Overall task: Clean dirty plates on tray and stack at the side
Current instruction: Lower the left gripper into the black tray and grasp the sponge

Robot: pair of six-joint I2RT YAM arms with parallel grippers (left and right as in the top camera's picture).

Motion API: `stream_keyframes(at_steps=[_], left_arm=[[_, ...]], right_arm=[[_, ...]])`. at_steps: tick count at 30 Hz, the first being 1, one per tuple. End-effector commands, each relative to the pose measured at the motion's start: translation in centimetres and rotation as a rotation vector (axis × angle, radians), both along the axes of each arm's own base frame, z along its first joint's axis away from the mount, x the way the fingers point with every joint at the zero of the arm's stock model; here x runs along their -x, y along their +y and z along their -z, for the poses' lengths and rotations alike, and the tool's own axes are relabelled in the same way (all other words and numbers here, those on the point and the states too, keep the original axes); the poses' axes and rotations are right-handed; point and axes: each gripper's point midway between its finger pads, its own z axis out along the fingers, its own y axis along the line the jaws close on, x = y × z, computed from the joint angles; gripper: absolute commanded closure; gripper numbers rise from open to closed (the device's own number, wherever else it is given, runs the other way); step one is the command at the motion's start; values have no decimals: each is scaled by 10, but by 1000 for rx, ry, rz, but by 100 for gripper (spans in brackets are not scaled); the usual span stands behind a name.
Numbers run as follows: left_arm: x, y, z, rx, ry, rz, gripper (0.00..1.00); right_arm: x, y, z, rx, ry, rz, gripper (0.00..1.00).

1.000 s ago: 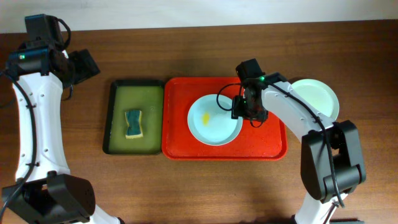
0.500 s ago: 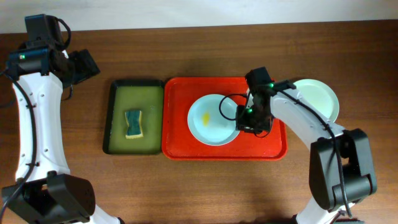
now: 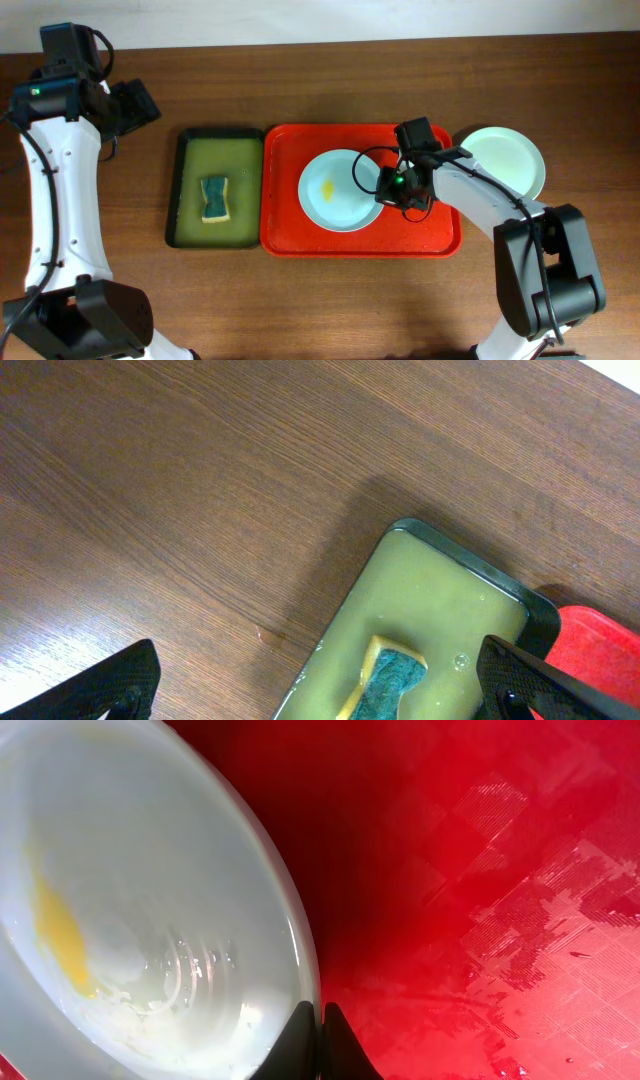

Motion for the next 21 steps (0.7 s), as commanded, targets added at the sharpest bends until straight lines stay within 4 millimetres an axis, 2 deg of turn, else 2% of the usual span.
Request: stream_keyframes(at_steps=[1,2,4,6,7,9,10,11,12,13,15,17,21], left_arm=[[-2,2,-6,5,-24,-14,1],[-2,1,-6,8,-25,-13,1],[18,-46,9,249,67,95,1],[50,-80,35,319,235,212,1],[68,-99,56,327,335,266,21],[85,-124,90,333,429,321,0],[77,-127,95,325,398,335,1],[72,-129,99,319,378,344,13],[69,-123,107,271,376,339,50],[69,-120,117,228,381,337,60],[70,-118,138,178,389,343,60],[65,-116,160,115,364,431,61],[54,-118,162,105,316,437,62]], right_arm=[[4,3,0,-11,6,-20,95],[3,3,0,-11,6,-20,92],[3,3,0,-11,5,-20,88],[3,3,0,-11,5,-20,88],[3,3,0,-11,4,-20,88],[3,3,0,-11,5,-20,88],[3,4,0,-11,5,-20,88],[3,3,0,-11,5,-20,87],[3,3,0,-11,5,-20,88],[3,3,0,-11,5,-20,88],[3,3,0,-11,4,-20,88],[3,3,0,-11,5,-20,88],[3,4,0,-11,4,-20,88]])
